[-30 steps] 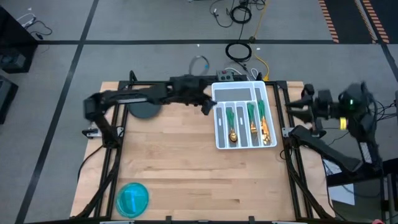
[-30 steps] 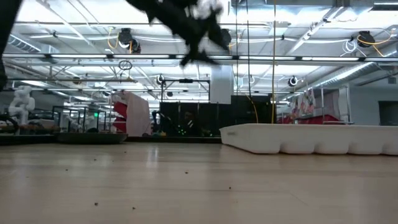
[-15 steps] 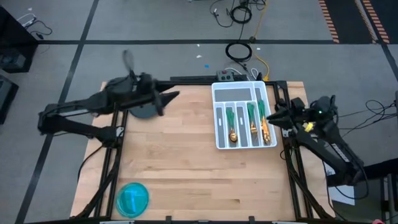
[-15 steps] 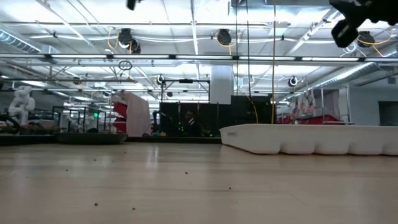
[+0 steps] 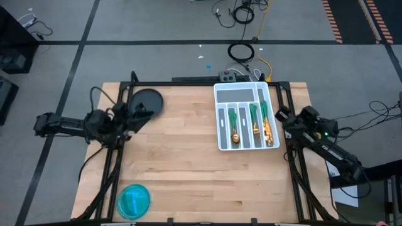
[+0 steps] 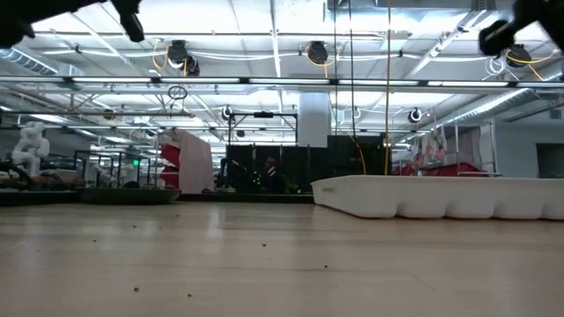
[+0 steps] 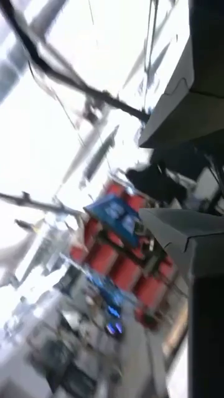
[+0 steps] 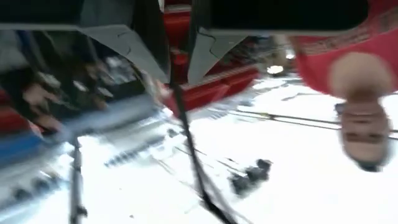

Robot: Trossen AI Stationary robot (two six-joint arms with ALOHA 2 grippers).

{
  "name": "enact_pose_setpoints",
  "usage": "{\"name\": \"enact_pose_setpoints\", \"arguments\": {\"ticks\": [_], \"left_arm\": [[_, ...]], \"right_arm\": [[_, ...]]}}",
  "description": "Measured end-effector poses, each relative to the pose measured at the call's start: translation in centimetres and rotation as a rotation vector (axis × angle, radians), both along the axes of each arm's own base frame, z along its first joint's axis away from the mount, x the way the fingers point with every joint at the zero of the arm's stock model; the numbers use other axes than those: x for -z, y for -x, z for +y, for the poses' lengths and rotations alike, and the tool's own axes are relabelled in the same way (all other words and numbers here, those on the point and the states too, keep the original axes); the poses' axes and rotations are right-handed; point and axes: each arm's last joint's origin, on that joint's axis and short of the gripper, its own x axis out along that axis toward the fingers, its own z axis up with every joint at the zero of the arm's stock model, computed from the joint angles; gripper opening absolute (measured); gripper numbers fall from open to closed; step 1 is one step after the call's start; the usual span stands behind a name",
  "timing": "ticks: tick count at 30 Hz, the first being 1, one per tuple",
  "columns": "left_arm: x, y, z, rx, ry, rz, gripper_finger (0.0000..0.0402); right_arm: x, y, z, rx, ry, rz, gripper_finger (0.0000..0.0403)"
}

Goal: Sort silverware
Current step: Return to Home Position

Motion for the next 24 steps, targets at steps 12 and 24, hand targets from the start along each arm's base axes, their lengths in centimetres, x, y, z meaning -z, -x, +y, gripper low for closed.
{"name": "enact_pose_setpoints", "arguments": {"ticks": [12,24], "left_arm": [[3.1,0.9,-2.7,0.176,-0.113,-0.037,0.0173],[6.8,1.9,-3.4,0.068,-0.132,-0.004,0.0173]], "right_arm": [[1.3,-1.3,-0.1,-0.05,-0.002,0.119,0.0047],[3.1,-2.9,-0.3,0.105,-0.052,0.218,0.0047]]}}
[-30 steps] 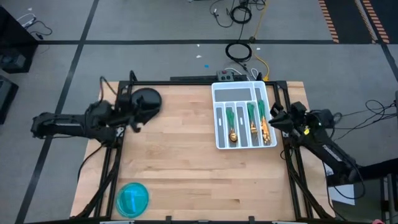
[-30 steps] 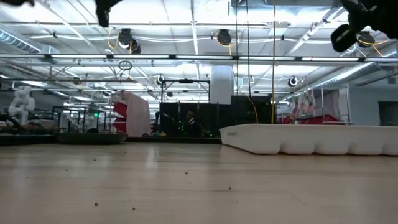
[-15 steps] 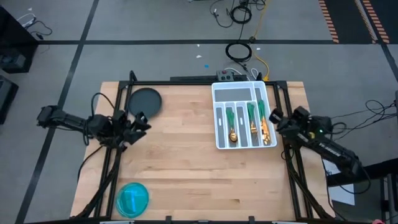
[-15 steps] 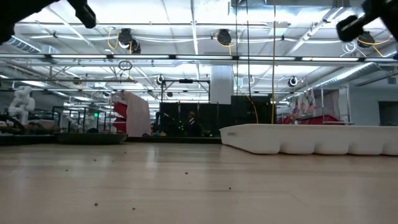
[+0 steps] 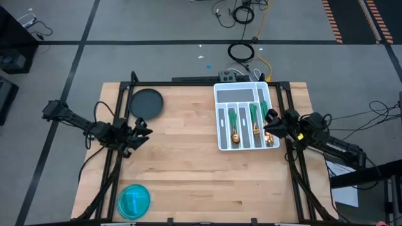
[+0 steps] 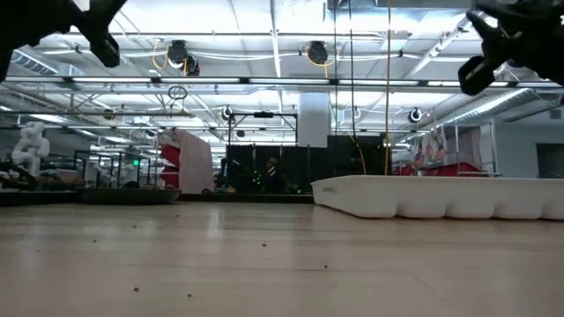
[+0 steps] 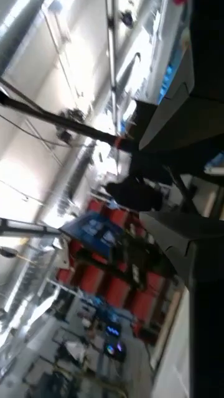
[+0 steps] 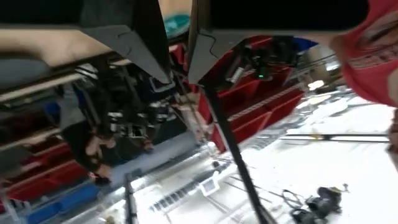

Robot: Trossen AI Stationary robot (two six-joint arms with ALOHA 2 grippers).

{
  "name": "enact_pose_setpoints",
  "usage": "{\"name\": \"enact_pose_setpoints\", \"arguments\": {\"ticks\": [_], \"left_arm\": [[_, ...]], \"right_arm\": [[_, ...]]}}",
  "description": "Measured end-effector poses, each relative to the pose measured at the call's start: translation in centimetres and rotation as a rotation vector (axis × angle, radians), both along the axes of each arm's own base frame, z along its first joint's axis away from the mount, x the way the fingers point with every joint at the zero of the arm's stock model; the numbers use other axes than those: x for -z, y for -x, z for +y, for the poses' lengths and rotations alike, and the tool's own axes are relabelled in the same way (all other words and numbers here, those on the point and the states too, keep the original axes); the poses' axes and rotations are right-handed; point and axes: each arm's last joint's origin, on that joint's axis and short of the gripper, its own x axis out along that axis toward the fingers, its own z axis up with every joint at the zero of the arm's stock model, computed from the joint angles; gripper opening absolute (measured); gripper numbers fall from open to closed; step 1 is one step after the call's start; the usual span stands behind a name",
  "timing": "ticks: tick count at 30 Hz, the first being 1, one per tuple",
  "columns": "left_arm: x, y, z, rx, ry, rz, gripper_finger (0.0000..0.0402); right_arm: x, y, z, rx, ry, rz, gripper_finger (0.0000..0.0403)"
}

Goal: Sort silverware
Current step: Return to Home Position

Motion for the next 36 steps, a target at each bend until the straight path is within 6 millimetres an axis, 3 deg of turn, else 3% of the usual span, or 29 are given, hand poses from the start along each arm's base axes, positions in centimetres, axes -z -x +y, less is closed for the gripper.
{"name": "enact_pose_setpoints", "arguments": {"ticks": [5,8,18,20,23,25,28,36], "left_arm": [[0.1,-0.1,0.2,-0.072,0.028,0.025,0.0173],[0.9,-0.4,0.0,-0.082,-0.052,0.102,0.0173],[2.2,-0.8,-0.5,0.03,-0.147,0.213,0.0173],[2.1,-0.7,-0.7,0.099,-0.214,0.186,0.0173],[2.1,-0.4,-1.5,0.283,-0.491,0.065,0.0173],[1.8,-0.1,-1.6,0.313,-0.593,-0.028,0.0173],[1.6,-0.1,-1.5,0.324,-0.564,-0.034,0.0173],[3.6,-0.5,-1.6,0.421,-0.48,0.226,0.0173]], "right_arm": [[0.4,-0.3,0.4,-0.056,-0.016,0.048,0.0047],[1.1,-0.6,0.5,-0.035,-0.031,0.109,0.0047],[1.9,-0.9,1.7,-0.102,0.234,0.108,0.0047],[2.2,-1.0,1.8,-0.109,0.24,0.132,0.0047],[2.4,-1.0,1.9,-0.124,0.241,0.155,0.0047],[2.5,-1.1,2.0,-0.132,0.246,0.163,0.0047],[3.0,-1.1,2.2,-0.152,0.283,0.197,0.0047],[3.2,-1.2,2.5,-0.174,0.366,0.182,0.0047]]}}
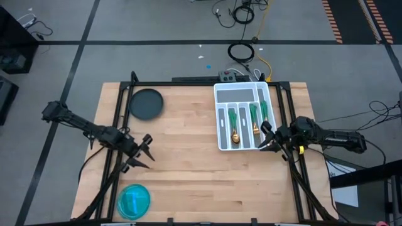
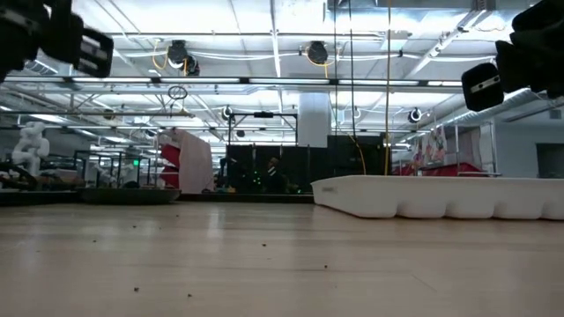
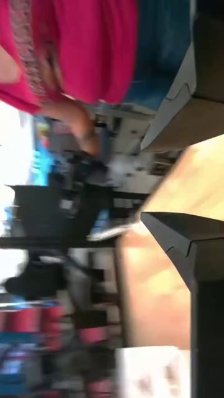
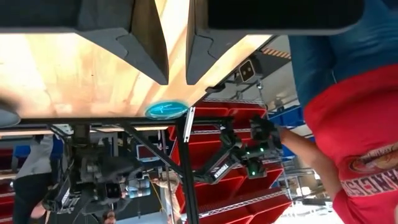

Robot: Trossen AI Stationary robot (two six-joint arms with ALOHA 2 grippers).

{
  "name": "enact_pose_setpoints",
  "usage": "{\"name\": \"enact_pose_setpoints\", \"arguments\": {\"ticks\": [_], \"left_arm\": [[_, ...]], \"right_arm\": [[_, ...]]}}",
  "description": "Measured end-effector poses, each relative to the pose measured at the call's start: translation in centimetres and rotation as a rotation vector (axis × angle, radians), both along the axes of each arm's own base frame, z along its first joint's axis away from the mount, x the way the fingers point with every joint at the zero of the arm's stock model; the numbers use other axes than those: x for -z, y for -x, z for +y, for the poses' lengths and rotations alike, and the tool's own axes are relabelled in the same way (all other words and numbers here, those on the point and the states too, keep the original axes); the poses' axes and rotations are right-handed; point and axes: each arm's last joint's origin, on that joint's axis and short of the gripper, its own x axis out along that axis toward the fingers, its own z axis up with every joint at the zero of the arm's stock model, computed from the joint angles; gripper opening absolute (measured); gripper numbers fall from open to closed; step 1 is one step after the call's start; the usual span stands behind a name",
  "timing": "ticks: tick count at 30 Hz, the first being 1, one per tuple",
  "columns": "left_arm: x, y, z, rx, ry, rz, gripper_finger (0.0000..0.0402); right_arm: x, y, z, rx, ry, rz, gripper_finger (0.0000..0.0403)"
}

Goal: Sort silverware
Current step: Return to Home Position

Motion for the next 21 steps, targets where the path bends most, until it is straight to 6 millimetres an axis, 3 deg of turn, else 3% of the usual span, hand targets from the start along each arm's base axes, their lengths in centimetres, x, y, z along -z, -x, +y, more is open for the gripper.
{"name": "enact_pose_setpoints", "arguments": {"ticks": [4,13,21], "left_arm": [[1.3,-0.1,0.4,-0.04,0.018,0.179,0.0173],[1.0,0.3,1.2,-0.07,-0.012,0.122,0.0173],[0.6,1.1,1.5,-0.086,-0.025,0.068,0.0173]], "right_arm": [[0.0,0.0,0.1,-0.012,-0.027,0.014,0.0047],[0.0,0.0,0.3,-0.02,0.037,-0.018,0.0047],[0.3,-0.4,-0.6,0.297,0.082,0.001,0.0047]]}}
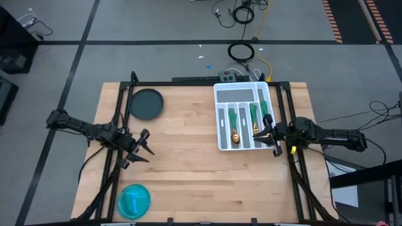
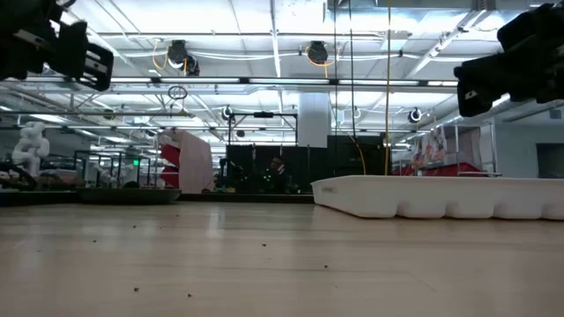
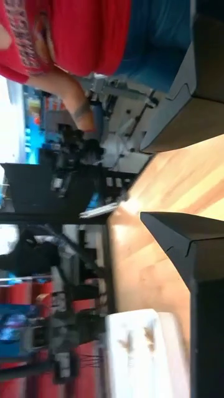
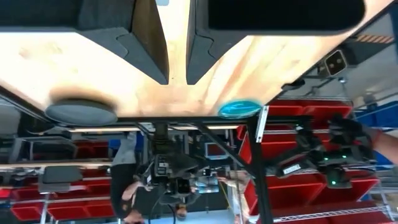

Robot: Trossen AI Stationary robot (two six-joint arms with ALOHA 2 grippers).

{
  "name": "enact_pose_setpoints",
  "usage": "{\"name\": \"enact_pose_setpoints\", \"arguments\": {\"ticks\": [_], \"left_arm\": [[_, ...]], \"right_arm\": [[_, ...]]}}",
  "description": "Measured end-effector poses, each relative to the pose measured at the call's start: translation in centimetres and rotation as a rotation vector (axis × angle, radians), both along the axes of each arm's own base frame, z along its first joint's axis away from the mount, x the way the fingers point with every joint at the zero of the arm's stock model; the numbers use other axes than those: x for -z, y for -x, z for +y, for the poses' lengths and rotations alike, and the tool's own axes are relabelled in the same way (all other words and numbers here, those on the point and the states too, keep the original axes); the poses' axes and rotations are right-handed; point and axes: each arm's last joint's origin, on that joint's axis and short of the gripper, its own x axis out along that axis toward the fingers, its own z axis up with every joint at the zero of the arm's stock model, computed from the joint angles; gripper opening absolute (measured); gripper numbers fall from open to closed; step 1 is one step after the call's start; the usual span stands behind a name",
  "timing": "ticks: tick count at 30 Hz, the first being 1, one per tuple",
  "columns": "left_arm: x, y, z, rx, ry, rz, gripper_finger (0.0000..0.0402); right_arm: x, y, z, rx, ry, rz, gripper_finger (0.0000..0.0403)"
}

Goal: Sort silverware
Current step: Return to Home Position

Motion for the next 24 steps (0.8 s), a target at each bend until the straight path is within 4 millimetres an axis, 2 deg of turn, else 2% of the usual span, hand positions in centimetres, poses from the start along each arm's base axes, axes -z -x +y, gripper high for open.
{"name": "enact_pose_setpoints", "arguments": {"ticks": [24], "left_arm": [[-0.1,0.37,0.3,-0.064,-0.019,-0.032,0.0173]], "right_arm": [[0.09,-0.07,-0.07,0.021,-0.023,0.015,0.0047]]}}
